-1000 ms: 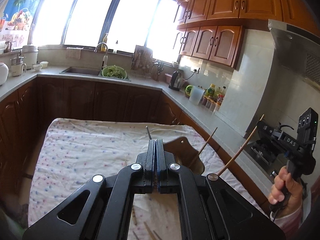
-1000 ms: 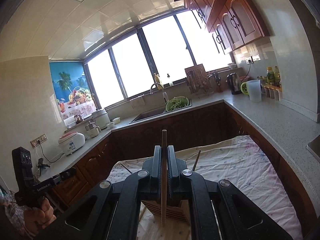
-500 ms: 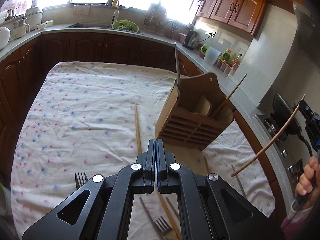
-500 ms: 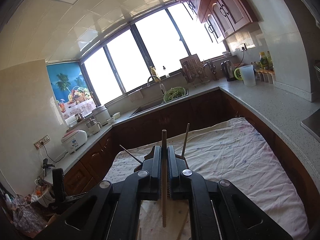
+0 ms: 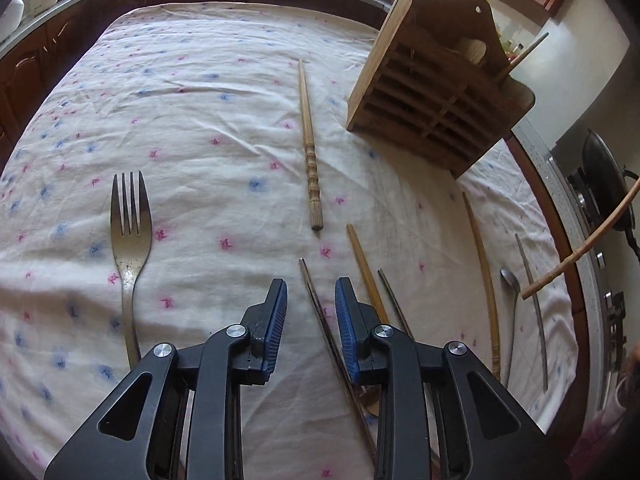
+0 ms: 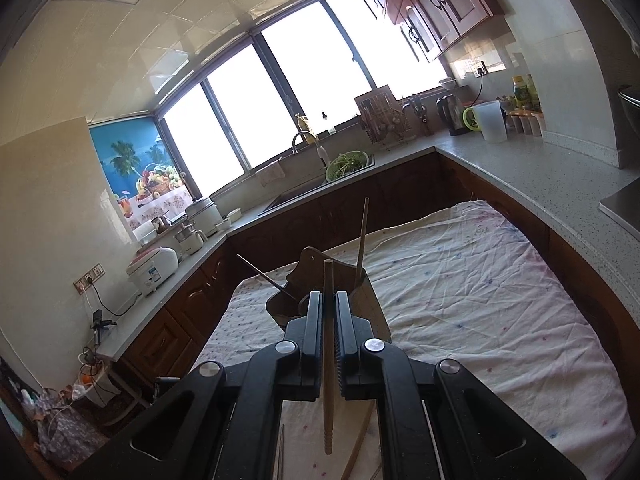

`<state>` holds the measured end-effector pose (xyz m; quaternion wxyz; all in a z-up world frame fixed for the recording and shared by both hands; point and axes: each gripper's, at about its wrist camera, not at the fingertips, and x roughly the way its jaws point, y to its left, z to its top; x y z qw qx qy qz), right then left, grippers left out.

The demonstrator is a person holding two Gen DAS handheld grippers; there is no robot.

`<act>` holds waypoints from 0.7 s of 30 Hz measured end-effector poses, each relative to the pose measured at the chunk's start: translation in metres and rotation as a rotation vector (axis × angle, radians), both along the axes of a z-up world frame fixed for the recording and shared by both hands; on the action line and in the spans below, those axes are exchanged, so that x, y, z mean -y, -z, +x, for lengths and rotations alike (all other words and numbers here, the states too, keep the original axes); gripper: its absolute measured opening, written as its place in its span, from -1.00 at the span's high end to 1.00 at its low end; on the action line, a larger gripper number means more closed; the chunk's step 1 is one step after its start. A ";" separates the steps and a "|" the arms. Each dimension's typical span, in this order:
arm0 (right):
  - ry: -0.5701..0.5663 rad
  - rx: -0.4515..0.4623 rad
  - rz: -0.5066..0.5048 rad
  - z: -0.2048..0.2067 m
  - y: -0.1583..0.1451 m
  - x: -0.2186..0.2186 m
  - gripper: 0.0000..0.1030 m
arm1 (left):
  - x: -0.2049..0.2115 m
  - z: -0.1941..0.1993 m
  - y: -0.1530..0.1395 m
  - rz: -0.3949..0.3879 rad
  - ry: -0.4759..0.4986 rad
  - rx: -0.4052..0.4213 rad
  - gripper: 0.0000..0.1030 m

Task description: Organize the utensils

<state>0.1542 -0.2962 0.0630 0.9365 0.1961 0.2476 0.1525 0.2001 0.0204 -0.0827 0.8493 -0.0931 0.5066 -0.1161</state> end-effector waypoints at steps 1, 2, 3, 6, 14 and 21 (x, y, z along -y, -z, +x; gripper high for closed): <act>-0.002 -0.003 0.002 0.000 0.001 -0.001 0.89 | 0.003 -0.001 0.000 0.017 0.003 0.019 0.55; -0.005 -0.004 0.004 0.000 0.002 -0.002 0.89 | 0.006 -0.001 0.000 0.035 0.008 0.022 0.56; -0.008 -0.005 0.004 -0.001 0.002 -0.004 0.89 | 0.008 0.000 0.000 0.048 0.013 0.024 0.56; -0.015 -0.005 0.003 -0.001 0.003 -0.007 0.90 | 0.018 0.002 0.000 0.121 0.039 0.048 0.82; -0.039 -0.009 0.009 -0.001 0.004 -0.017 0.90 | 0.019 -0.003 -0.003 0.157 0.079 0.080 0.94; -0.045 0.008 0.005 -0.002 -0.002 -0.018 0.90 | 0.007 -0.020 -0.046 0.104 0.060 0.183 0.94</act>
